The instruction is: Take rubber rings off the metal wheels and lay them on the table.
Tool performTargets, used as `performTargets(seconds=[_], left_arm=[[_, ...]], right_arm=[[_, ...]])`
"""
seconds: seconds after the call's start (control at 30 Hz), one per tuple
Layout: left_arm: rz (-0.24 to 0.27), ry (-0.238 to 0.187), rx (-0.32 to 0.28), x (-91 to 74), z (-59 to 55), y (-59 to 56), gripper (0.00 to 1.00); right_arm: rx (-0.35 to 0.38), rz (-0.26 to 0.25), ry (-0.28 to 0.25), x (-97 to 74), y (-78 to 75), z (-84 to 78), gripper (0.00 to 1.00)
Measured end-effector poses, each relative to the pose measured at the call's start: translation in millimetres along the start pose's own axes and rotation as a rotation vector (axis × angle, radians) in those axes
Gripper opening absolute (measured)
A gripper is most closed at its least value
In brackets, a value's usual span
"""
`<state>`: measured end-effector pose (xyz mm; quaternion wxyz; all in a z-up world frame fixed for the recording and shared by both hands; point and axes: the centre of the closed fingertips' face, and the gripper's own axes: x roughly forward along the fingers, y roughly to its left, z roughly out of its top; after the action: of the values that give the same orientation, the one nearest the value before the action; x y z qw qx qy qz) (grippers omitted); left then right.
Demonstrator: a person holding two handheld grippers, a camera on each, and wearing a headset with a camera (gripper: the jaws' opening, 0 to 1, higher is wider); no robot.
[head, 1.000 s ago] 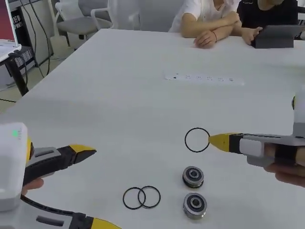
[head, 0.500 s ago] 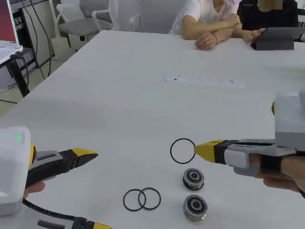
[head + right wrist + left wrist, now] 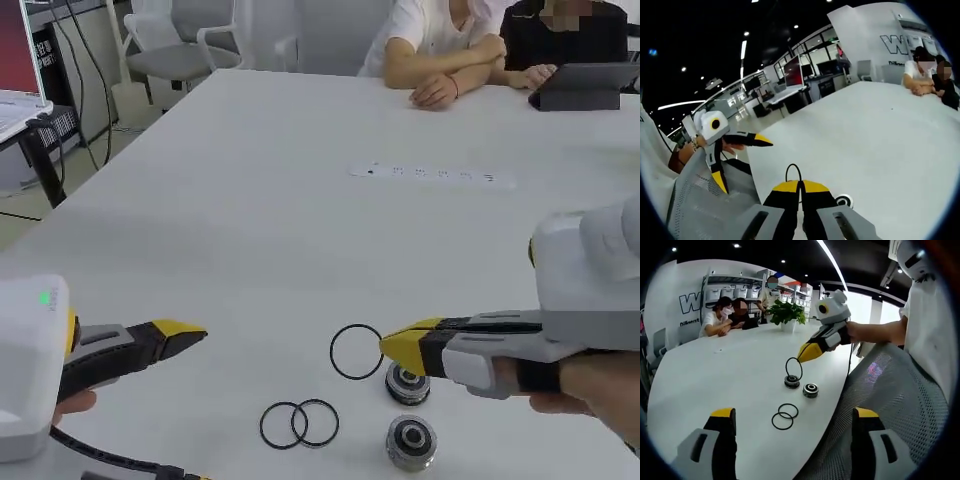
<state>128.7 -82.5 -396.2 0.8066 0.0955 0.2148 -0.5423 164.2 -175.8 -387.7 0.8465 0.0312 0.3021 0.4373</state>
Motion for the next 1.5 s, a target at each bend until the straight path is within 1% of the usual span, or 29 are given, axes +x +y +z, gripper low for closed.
performTargets(seconds=[0.2,0.67,0.9,1.0,1.17,1.37,1.4,1.5], left_arm=[[-0.001,0.0,-0.006,0.4,-0.7,-0.4,0.95],[-0.004,0.001,-0.015,1.0,-2.0,-1.5,0.95],[-0.004,0.001,-0.021,1.2,-2.9,-1.5,0.94],[-0.003,0.001,-0.024,1.1,-3.0,-1.3,0.94],[-0.004,0.003,-0.027,1.3,-3.9,-1.5,0.94],[-0.004,0.003,-0.03,1.4,-4.3,-1.5,0.94],[-0.003,0.002,-0.031,1.3,-4.2,-1.4,0.94],[-0.001,0.003,-0.034,1.2,-4.7,-1.0,0.94]], right_arm=[[-0.025,0.021,0.028,5.3,6.4,-5.8,0.0],[-0.089,0.077,0.124,18.8,24.1,-27.8,0.0],[-0.115,0.099,0.161,23.6,30.5,-37.8,0.0],[-0.124,0.101,0.177,24.8,30.2,-42.0,0.0],[-0.122,0.094,0.189,26.1,26.2,-46.0,0.0],[-0.115,0.074,0.196,28.2,18.9,-50.1,0.0],[-0.116,0.064,0.201,28.9,16.1,-51.9,0.0],[-0.103,0.056,0.209,29.6,12.0,-55.3,0.0]])
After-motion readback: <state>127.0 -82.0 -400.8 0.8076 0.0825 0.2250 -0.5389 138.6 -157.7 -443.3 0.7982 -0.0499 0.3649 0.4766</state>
